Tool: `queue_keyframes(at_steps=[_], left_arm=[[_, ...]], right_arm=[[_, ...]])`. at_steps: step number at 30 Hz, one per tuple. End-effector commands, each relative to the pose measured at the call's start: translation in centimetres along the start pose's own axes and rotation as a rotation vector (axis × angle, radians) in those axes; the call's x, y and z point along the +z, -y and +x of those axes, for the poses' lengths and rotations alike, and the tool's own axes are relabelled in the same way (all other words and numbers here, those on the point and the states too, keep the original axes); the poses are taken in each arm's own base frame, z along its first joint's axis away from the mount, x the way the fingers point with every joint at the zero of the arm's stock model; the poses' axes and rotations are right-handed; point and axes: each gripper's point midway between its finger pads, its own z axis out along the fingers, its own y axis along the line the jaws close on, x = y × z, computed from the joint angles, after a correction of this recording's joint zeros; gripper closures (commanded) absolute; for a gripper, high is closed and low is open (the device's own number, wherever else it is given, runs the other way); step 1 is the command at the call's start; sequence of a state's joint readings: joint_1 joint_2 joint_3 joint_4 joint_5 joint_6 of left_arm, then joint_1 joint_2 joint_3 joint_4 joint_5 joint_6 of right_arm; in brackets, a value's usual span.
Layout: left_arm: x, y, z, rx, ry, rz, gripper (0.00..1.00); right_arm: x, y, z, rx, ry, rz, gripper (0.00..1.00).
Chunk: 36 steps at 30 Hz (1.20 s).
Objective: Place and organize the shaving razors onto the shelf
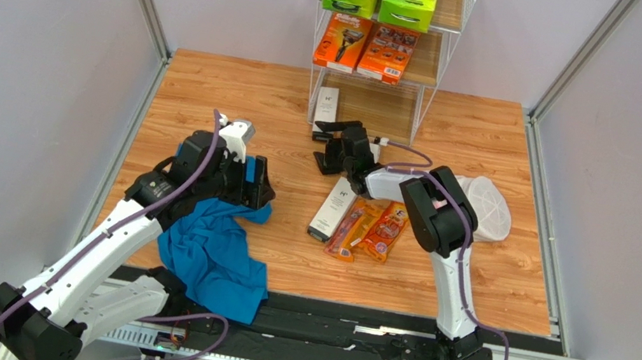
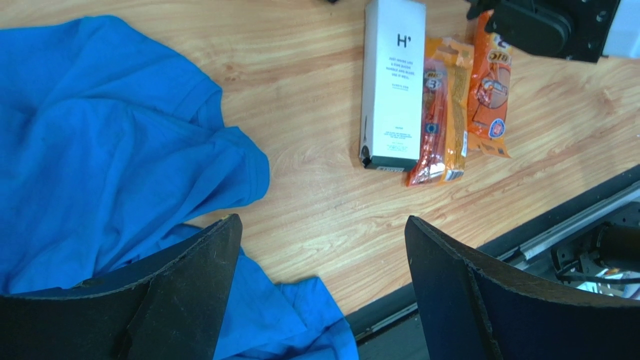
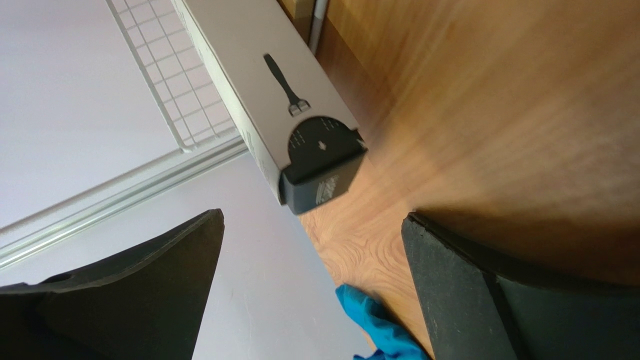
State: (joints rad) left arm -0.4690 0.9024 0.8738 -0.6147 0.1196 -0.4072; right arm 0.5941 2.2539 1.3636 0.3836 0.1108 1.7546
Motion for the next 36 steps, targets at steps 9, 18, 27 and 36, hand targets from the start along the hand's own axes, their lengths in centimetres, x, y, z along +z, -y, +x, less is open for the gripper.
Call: queue_keyframes(at_steps=[9, 18, 27, 36], left_arm=[[-1.0, -0.2, -2.0, 0.043, 0.070, 0.002, 0.11], [-1.7, -0.6, -2.0, 0.066, 0.069, -0.015, 0.11], [-2.2, -1.0, -1.7, 0.086, 0.065, -0.029, 0.11], [-2.4, -1.1, -1.7, 0.084, 0.071, -0.033, 0.10]], right_arm=[[-3.0, 5.2, 0.0, 0.010, -0.026, 0.077, 0.19], [-1.9, 5.3, 0.1, 0.062, -0.042, 0.014, 0.70], [0.8, 4.2, 0.8, 0.095, -0.053, 0.004, 1.00], [3.5, 2.9, 0.2, 0.090, -0.039, 0.015, 1.00]])
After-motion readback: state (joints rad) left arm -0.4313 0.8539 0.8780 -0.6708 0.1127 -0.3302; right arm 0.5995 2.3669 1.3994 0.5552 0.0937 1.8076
